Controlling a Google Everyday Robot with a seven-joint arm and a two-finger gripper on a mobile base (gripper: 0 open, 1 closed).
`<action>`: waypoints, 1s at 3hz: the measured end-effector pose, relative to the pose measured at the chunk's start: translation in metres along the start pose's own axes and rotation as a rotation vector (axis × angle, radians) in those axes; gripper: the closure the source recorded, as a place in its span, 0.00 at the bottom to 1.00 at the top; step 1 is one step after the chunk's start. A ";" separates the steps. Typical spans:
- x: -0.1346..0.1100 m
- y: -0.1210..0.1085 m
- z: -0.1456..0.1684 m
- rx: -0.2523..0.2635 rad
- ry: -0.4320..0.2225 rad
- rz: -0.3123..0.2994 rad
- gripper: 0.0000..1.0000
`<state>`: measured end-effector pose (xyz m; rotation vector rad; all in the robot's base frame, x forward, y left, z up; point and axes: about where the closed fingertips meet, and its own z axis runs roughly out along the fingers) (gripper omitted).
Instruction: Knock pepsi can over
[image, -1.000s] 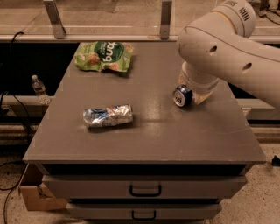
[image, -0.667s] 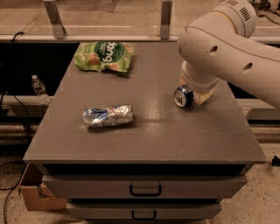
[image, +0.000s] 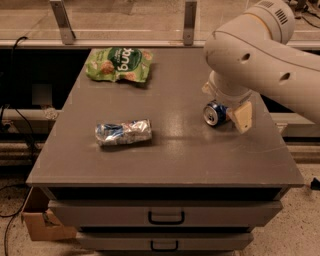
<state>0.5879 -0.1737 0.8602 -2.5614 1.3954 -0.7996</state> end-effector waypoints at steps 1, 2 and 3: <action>0.000 0.000 0.000 0.000 0.000 0.000 0.00; 0.004 0.001 -0.004 0.010 -0.034 0.029 0.00; 0.020 0.005 -0.020 0.037 -0.102 0.107 0.00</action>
Offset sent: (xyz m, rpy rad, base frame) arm -0.0014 -0.0062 0.0117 0.1177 0.0202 -0.0219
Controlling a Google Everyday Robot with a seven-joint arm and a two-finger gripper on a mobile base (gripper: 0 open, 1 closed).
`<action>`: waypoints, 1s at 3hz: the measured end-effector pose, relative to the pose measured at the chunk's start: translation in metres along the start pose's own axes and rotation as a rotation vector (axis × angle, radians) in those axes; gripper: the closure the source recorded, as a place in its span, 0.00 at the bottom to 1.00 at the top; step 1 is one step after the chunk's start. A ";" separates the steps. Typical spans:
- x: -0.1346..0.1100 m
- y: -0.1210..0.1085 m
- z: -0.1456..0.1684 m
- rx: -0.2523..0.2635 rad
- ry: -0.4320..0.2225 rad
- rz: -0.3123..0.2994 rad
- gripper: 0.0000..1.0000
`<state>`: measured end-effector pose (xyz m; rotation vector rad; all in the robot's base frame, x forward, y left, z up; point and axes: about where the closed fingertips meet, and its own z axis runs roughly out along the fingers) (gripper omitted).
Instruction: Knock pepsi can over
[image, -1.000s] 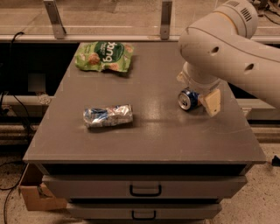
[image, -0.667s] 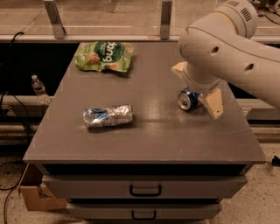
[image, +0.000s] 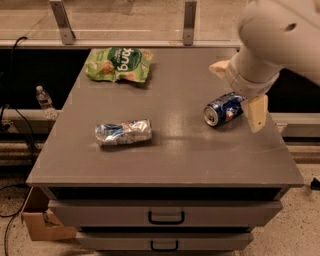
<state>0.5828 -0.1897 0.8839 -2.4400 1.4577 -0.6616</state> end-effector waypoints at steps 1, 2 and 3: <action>0.024 0.006 -0.022 0.008 -0.076 0.113 0.00; 0.043 0.017 -0.038 0.008 -0.139 0.219 0.00; 0.043 0.014 -0.042 0.015 -0.151 0.229 0.00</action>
Offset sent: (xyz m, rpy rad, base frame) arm -0.0215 -0.0708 0.0553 0.3385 0.0838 -0.2145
